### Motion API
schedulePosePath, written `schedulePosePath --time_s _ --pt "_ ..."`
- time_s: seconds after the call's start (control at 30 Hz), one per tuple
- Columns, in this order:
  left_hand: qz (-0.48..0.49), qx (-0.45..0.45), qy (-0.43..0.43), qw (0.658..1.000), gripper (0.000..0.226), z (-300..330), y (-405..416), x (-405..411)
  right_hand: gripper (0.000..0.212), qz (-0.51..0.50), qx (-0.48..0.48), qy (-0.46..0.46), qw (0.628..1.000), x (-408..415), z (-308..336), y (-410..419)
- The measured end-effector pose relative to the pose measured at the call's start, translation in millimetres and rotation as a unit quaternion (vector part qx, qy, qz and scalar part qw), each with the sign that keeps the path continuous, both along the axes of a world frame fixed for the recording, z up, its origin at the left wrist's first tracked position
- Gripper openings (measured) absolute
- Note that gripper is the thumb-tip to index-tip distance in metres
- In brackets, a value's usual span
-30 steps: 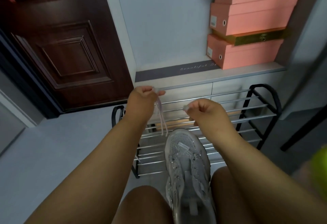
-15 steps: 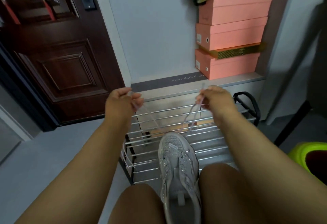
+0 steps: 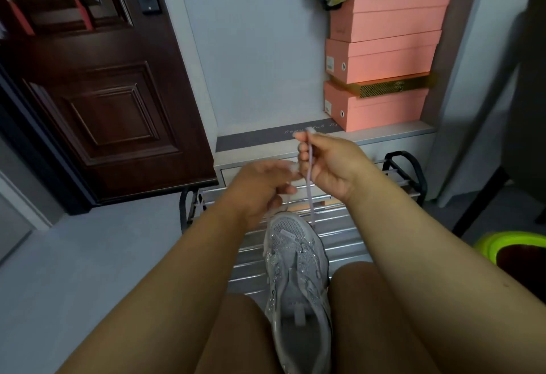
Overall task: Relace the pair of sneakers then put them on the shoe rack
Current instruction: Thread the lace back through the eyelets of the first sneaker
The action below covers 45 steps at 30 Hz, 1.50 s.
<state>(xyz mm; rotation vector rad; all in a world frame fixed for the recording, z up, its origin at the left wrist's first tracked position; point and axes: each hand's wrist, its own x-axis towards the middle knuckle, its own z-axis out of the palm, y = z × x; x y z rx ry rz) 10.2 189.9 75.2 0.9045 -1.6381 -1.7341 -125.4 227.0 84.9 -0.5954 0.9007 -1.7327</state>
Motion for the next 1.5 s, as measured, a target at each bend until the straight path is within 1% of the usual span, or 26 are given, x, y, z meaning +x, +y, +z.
schedulePosePath --time_s 0.03,0.1,0.2,0.27,0.33,0.37,0.4,0.47,0.5,0.57,0.6,0.63,0.7,0.73,0.8,0.87,0.93,1.03,1.1,1.23,1.33,1.4,1.43,1.47,1.5 --pt "-0.024 -0.014 -0.02 0.999 0.009 -3 6 -3 0.027 0.004 -0.006 0.004 1.0 4 3 0" --pt "-0.049 -0.024 -0.033 0.998 0.009 -6 14 -5 0.024 0.003 -0.006 0.041 0.999 7 7 1" --pt "-0.008 -0.027 -0.02 0.999 0.013 -3 16 -4 0.024 0.001 -0.007 0.111 0.994 5 7 5" --pt "0.021 -0.035 -0.004 0.999 0.019 1 9 -1 0.024 0.02 -0.003 0.144 0.989 4 1 10" --pt "0.039 -0.037 0.009 0.998 0.022 9 0 3 0.023 0.057 0.012 0.171 0.984 4 -9 14" --pt "0.044 -0.035 0.013 0.998 0.023 14 -4 5 0.022 0.062 0.023 0.192 0.979 4 -15 15" --pt "0.044 -0.033 0.014 0.998 0.024 18 -8 7 0.02 0.046 0.037 0.221 0.973 3 -20 15" --pt "0.028 -0.04 0.006 0.999 0.026 26 -13 11 0.015 -0.016 0.07 0.324 0.943 -1 -27 14" --pt "0.013 -0.05 -0.004 0.999 0.027 29 -14 12 0.019 -0.033 0.075 0.37 0.925 -3 -27 14" --pt "-0.024 -0.07 -0.025 0.997 0.031 32 -14 14 0.033 -0.026 0.044 0.414 0.909 -4 -24 12" --pt "-0.041 -0.075 -0.033 0.996 0.034 33 -14 14 0.035 -0.017 0.018 0.429 0.903 -3 -21 11" --pt "-0.056 -0.078 -0.041 0.995 0.036 33 -13 14 0.031 -0.005 -0.009 0.447 0.894 -1 -18 10" --pt "-0.071 -0.084 -0.048 0.993 0.039 34 -14 15 0.013 0.019 -0.049 0.494 0.868 3 -12 10" --pt "-0.068 -0.089 -0.045 0.993 0.04 34 -15 16 0.015 0.009 -0.059 0.5 0.864 3 -11 10" --pt "-0.034 -0.092 -0.02 0.995 0.039 34 -20 19 0.026 -0.02 -0.044 0.466 0.883 -1 -15 11" --pt "0.018 -0.084 0.023 0.996 0.039 35 -25 22 0.034 -0.019 -0.04 0.434 0.9 -7 -24 12" --pt "0.07 -0.057 0.078 0.993 0.036 37 -30 25 0.034 -0.005 -0.025 0.432 0.902 -14 -38 11" --pt "0.139 -0.013 0.148 0.979 0.033 46 -41 36 0.033 -0.018 0.025 0.397 0.918 -28 -61 13" --pt "0.174 -0.002 0.168 0.97 0.032 50 -49 47 0.032 -0.04 0.076 0.394 0.915 -42 -78 19" --pt "0.23 0.015 0.201 0.952 0.029 60 -66 67 0.031 -0.098 0.167 0.416 0.889 -65 -104 35" --pt "0.247 0.037 0.215 0.944 0.024 63 -69 71 0.034 -0.133 0.196 0.381 0.894 -76 -120 37" --pt "0.231 0.041 0.205 0.95 0.025 60 -61 63 0.033 -0.14 0.203 0.339 0.908 -76 -124 32" --pt "0.218 0.04 0.195 0.955 0.025 58 -56 56 0.032 -0.138 0.208 0.332 0.91 -74 -123 29" --pt "0.203 0.038 0.185 0.961 0.025 57 -51 50 0.029 -0.131 0.218 0.344 0.904 -70 -119 26" --pt "0.185 0.037 0.178 0.966 0.025 56 -47 44 0.026 -0.13 0.228 0.371 0.891 -65 -112 24"
